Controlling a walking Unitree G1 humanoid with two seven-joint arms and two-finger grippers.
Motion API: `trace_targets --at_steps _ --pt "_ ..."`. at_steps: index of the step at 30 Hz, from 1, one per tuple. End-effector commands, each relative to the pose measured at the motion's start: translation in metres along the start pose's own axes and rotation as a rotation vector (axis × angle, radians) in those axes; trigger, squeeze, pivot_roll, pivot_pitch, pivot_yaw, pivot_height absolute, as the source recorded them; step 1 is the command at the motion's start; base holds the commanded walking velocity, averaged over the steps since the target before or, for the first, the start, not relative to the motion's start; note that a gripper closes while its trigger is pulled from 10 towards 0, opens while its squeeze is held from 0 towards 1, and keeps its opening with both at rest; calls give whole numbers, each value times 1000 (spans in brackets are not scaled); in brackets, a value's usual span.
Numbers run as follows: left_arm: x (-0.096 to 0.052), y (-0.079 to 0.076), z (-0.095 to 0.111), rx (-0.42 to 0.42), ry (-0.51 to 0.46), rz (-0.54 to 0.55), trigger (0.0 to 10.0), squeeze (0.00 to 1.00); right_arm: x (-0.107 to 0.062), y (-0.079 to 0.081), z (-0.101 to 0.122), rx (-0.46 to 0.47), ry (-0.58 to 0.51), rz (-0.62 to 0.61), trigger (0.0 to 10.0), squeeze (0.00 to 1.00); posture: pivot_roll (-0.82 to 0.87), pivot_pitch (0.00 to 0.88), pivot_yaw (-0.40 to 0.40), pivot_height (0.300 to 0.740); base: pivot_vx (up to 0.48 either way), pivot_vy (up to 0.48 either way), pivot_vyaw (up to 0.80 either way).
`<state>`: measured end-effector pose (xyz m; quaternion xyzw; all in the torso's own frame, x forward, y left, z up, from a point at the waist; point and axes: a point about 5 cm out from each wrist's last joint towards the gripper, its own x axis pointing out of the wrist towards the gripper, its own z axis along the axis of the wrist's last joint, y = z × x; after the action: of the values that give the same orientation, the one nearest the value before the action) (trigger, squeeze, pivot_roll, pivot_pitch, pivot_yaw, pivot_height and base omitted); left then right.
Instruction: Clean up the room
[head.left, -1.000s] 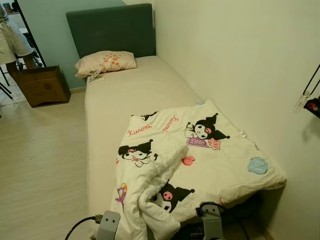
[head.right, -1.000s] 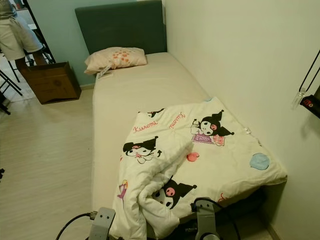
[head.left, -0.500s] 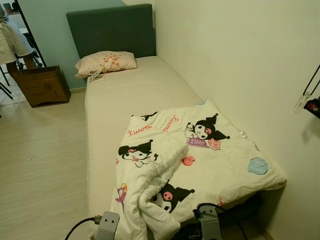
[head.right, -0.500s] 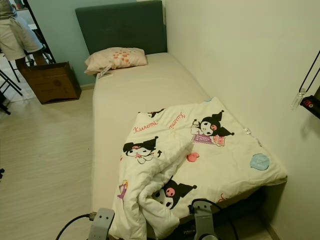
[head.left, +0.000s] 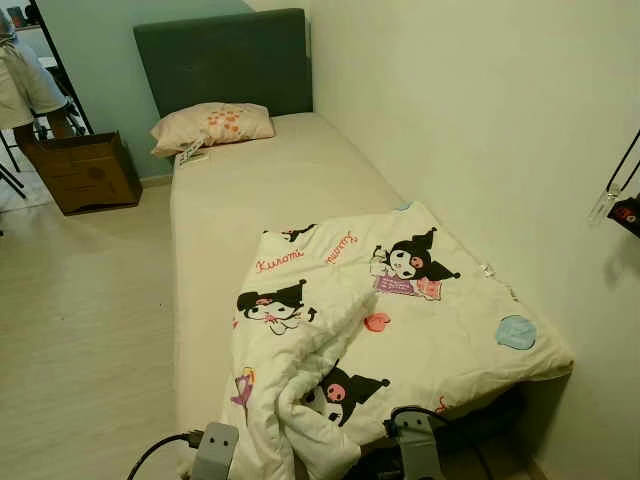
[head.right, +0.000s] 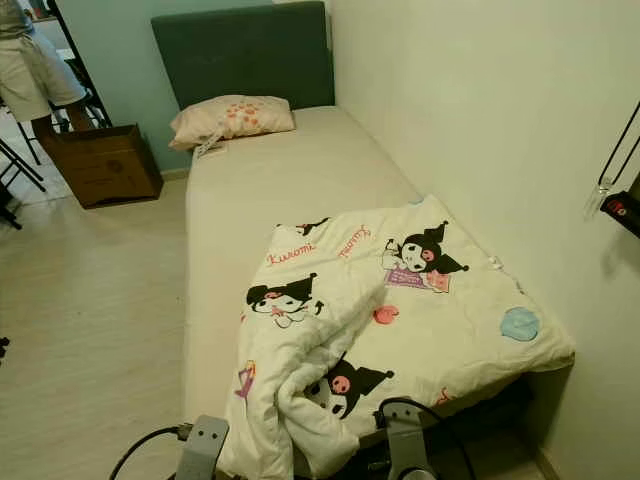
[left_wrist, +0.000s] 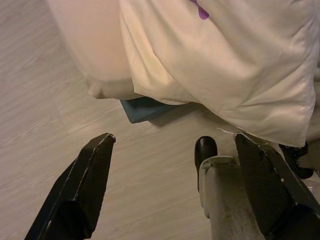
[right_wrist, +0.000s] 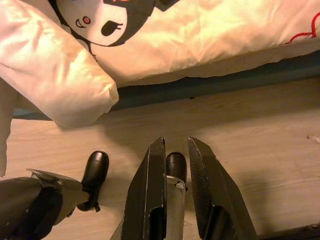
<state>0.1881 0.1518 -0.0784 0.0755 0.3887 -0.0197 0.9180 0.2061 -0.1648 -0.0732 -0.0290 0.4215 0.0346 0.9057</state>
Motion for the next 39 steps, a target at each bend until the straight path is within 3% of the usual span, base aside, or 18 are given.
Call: trace_targets --at_steps 1,6,15,39 --pt "0 3 -2 7 8 6 10000 0 -1 1 -3 45 -5 6 10000 0 -42 55 23 740 0 0 0" --pt "-1 1 -4 9 8 -1 10000 0 -2 -3 -5 78 -7 -5 10000 0 -44 55 21 740 0 0 0" --pt "-2 3 -6 17 8 -12 10000 0 -2 2 -11 16 19 14 10000 0 -46 53 29 740 0 0 0" --pt "-1 -1 -3 30 -4 -34 10000 0 -2 -2 -6 48 -4 -7 10000 0 -62 45 24 740 0 0 0"
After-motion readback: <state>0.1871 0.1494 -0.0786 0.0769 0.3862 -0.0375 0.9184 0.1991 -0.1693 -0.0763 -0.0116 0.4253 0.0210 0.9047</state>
